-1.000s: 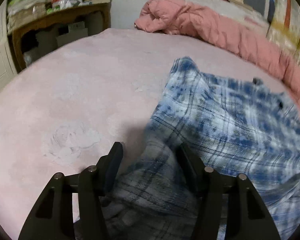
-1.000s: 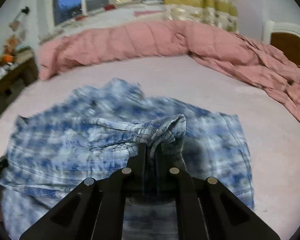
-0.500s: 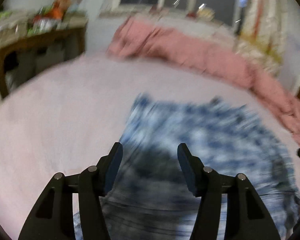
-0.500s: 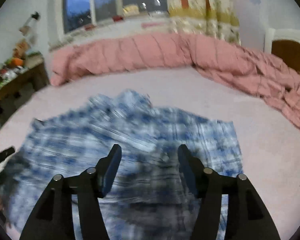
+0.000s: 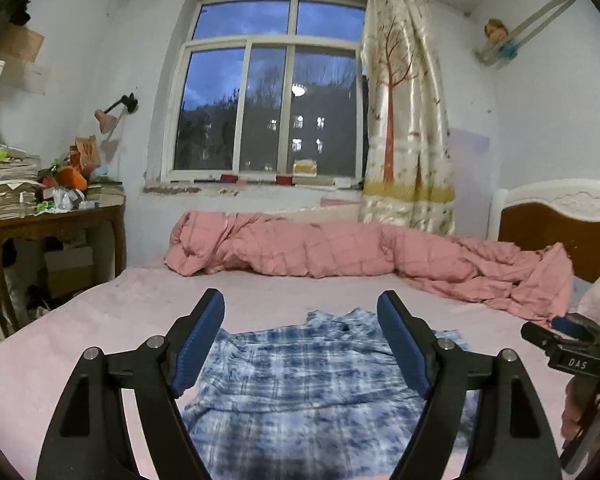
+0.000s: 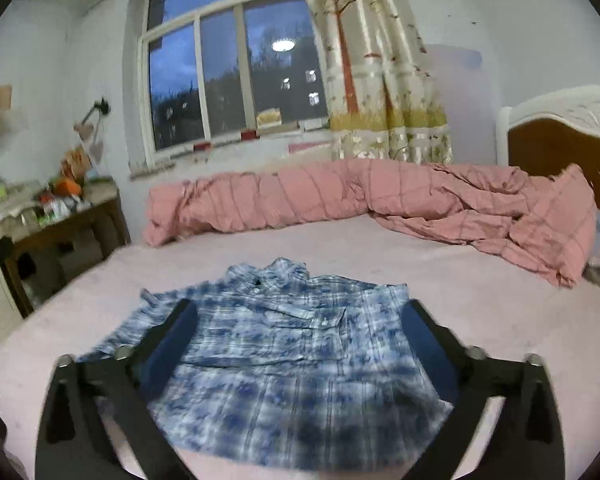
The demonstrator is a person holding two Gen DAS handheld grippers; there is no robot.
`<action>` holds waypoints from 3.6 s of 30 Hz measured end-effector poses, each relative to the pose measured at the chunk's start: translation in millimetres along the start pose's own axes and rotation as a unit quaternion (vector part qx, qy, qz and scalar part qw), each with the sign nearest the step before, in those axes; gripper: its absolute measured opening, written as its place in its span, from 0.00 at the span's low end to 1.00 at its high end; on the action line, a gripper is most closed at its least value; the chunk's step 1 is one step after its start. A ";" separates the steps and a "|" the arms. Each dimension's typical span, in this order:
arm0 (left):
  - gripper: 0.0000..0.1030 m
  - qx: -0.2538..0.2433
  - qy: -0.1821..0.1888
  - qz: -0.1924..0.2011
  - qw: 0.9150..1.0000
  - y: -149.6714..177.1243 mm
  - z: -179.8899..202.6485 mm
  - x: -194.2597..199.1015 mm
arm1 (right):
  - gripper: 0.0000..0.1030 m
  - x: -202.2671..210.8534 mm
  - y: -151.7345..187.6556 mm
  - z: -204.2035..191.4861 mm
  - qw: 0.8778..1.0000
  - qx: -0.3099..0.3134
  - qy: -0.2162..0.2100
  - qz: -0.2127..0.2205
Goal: Fold large clothes
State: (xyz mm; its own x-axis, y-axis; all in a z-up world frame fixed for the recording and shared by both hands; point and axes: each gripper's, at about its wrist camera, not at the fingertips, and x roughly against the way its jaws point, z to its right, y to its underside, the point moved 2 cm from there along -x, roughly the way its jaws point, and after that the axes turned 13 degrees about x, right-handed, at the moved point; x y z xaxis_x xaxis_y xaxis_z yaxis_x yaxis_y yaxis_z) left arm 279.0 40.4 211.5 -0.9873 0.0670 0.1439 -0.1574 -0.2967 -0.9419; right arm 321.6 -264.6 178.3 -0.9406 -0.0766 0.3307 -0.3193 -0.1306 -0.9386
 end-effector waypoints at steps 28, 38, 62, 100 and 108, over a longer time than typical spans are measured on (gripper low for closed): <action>0.93 -0.135 -0.053 -0.231 0.962 173.9 4.8 -74.8 | 1.00 -62.1 124.8 -51.4 0.955 0.149 -0.037 -0.256; 0.92 -0.135 -0.137 -0.330 0.924 211.1 -24.1 -110.9 | 1.00 -92.5 158.7 -61.0 0.930 0.193 -0.006 -0.314; 0.04 -0.090 -0.171 -0.276 0.942 176.8 -66.2 -108.1 | 0.06 -93.3 140.8 -4.1 0.963 0.110 0.058 -0.239; 0.06 -0.069 -0.155 -0.298 0.939 134.6 -52.9 -40.8 | 0.06 28.3 111.2 2.7 0.976 0.092 0.040 -0.194; 0.06 -0.086 -0.166 -0.310 0.932 165.8 -58.9 -85.5 | 0.06 -32.5 130.5 2.1 0.969 0.104 0.050 -0.218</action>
State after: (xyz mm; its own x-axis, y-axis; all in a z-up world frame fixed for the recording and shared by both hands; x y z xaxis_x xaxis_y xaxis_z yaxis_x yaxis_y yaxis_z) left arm 338.5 41.6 25.1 -0.6645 -0.1316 0.7356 -0.7220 -0.1408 -0.6774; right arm 310.7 -281.2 45.3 -0.7313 0.1256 0.6704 -0.6685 -0.3267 -0.6681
